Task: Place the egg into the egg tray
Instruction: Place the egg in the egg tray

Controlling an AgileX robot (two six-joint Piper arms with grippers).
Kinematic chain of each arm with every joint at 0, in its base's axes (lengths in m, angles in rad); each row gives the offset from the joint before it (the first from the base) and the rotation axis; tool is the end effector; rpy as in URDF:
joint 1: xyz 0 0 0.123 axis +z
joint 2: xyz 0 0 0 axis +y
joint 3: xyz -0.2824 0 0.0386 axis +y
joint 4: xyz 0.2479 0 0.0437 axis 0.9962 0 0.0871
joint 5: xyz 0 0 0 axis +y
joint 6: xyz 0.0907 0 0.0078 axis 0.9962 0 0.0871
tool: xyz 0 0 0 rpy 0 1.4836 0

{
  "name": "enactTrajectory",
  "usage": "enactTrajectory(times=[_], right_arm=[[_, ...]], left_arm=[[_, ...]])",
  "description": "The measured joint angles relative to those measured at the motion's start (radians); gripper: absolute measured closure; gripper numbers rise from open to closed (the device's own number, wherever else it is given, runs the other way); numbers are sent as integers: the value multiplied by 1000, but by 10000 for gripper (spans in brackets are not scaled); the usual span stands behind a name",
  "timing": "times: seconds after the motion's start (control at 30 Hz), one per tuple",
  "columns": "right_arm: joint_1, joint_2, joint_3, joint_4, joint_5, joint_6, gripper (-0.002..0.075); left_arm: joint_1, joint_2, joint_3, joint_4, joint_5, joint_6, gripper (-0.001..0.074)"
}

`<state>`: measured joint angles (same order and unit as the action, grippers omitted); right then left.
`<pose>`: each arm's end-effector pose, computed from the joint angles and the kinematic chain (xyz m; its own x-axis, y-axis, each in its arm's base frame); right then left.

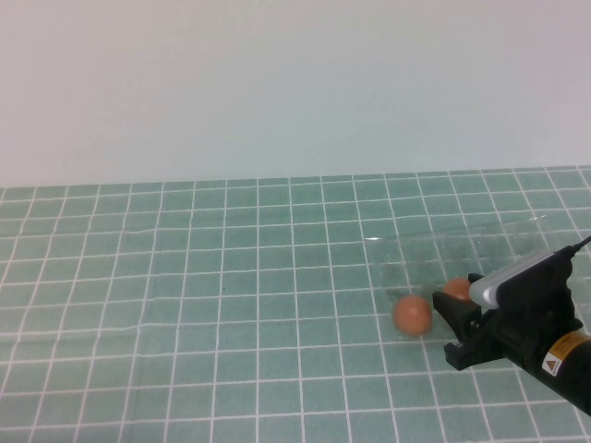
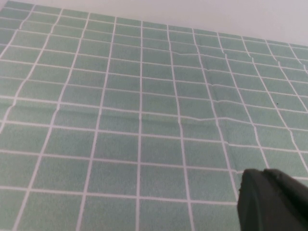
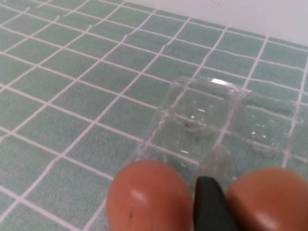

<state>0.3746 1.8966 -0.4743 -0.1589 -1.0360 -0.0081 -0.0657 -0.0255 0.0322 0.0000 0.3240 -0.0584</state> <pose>0.2680 0.1187 0.1123 -0.2348 -0.1876 -0.9538 -0.5064 0.8611 -0.0447 0.0531 -0.0035 0.1744 -0.2440 -0.0424 -0.9688 0.0515 0.9971 -0.0566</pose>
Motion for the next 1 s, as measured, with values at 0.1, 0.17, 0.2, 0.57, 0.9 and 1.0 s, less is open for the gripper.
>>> enactTrajectory(times=[0.1, 0.17, 0.2, 0.57, 0.9, 1.0], right_arm=[[0, 0, 0, 0, 0, 0, 342], [0, 0, 0, 0, 0, 0, 319], [0, 0, 0, 0, 0, 0, 307], [0, 0, 0, 3, 0, -16, 275], [0, -83, 0, 5, 39, -32, 275], [0, -170, 0, 5, 105, -27, 275]], left_arm=[[0, 0, 0, 0, 0, 0, 736], [0, 0, 0, 0, 0, 0, 736], [0, 0, 0, 0, 0, 0, 736], [0, 0, 0, 0, 0, 0, 736], [0, 0, 0, 0, 0, 0, 736], [0, 0, 0, 0, 0, 0, 736]])
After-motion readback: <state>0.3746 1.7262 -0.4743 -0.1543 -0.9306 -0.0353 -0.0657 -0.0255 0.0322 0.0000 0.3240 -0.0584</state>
